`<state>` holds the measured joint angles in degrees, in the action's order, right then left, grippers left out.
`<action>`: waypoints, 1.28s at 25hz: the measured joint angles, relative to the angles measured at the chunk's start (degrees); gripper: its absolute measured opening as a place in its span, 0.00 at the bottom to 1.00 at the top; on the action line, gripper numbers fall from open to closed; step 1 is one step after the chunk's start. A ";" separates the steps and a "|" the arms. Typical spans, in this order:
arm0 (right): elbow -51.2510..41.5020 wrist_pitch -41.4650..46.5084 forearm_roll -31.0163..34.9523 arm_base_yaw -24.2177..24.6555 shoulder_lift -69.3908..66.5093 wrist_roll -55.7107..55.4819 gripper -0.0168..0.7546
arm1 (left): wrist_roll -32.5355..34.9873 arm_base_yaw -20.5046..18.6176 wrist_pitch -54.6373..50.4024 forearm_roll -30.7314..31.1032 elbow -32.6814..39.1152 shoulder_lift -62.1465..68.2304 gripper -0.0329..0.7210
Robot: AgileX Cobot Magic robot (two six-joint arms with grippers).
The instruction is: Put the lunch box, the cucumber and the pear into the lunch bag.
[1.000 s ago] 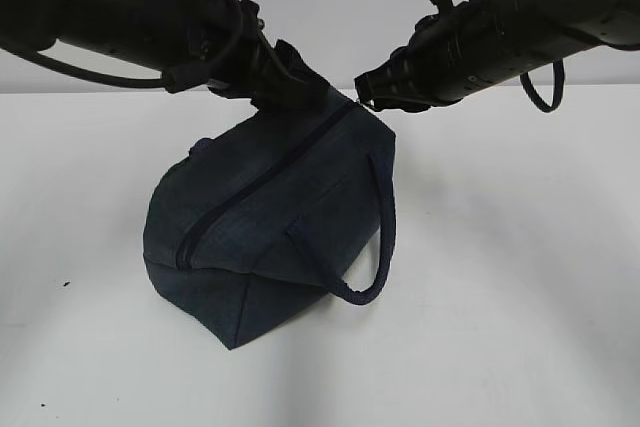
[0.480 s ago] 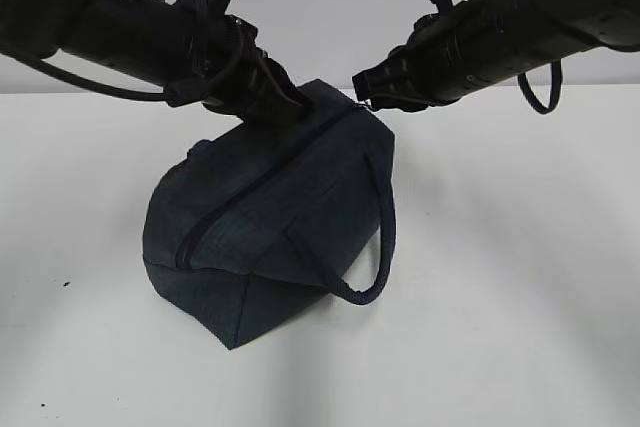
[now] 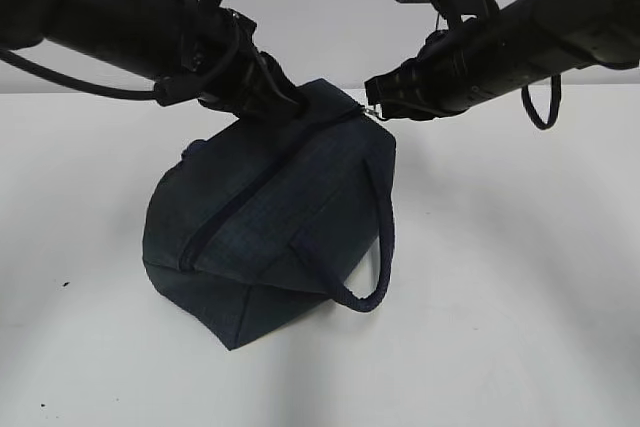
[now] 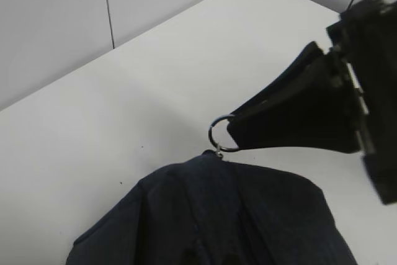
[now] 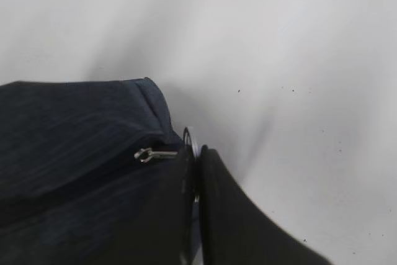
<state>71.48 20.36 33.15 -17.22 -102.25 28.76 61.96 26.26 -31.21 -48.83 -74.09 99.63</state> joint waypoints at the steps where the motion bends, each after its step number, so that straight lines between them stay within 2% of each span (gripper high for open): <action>1: 0.00 -0.30 0.61 0.29 -0.64 0.09 0.03 | 0.00 0.00 -0.36 0.34 0.16 -0.63 0.06; 8: 0.58 -1.32 3.89 1.59 -6.30 0.09 0.03 | 0.00 0.06 -0.74 1.51 0.53 -4.40 0.06; 13: 1.03 -0.07 8.95 1.59 -7.28 1.96 0.03 | -1.14 0.06 -0.24 1.91 0.81 -4.53 0.06; 15: 2.19 2.23 10.45 2.03 -7.28 4.77 0.06 | -2.42 0.06 -0.43 1.91 0.81 -4.47 0.10; 17: 3.89 5.45 10.50 2.26 -7.28 6.55 0.17 | -3.16 0.06 -1.10 1.91 0.67 -4.30 0.21; 19: 5.59 8.07 10.50 2.36 -6.72 8.15 0.38 | -4.64 0.06 -1.11 1.95 0.13 -4.35 0.38; 21: 6.75 9.53 10.37 2.51 -5.32 8.96 0.59 | -5.29 0.06 -1.97 3.65 -0.07 -4.35 0.50; 22: 7.21 10.08 10.04 2.51 -4.32 9.17 0.67 | -5.71 0.06 -3.04 5.23 -0.07 -4.41 0.54; 24: 7.49 11.20 9.51 2.51 -2.11 9.43 0.75 | -7.98 0.06 -5.34 9.59 -0.07 -4.82 0.57; 27: 7.67 14.65 9.05 2.51 0.62 9.52 0.75 | -16.45 0.06 -8.20 19.10 -0.07 -6.74 0.57; 29: 7.76 18.39 8.10 2.51 1.83 8.10 0.75 | -24.52 0.06 -10.32 27.43 -0.07 -8.51 0.53; 32: 7.76 23.50 1.37 2.51 3.38 0.27 0.75 | -36.20 0.06 -14.02 41.27 -0.07 -11.91 0.46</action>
<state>79.23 43.86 34.52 -14.72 -98.87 29.03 25.76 26.33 -45.23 -7.56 -74.16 87.72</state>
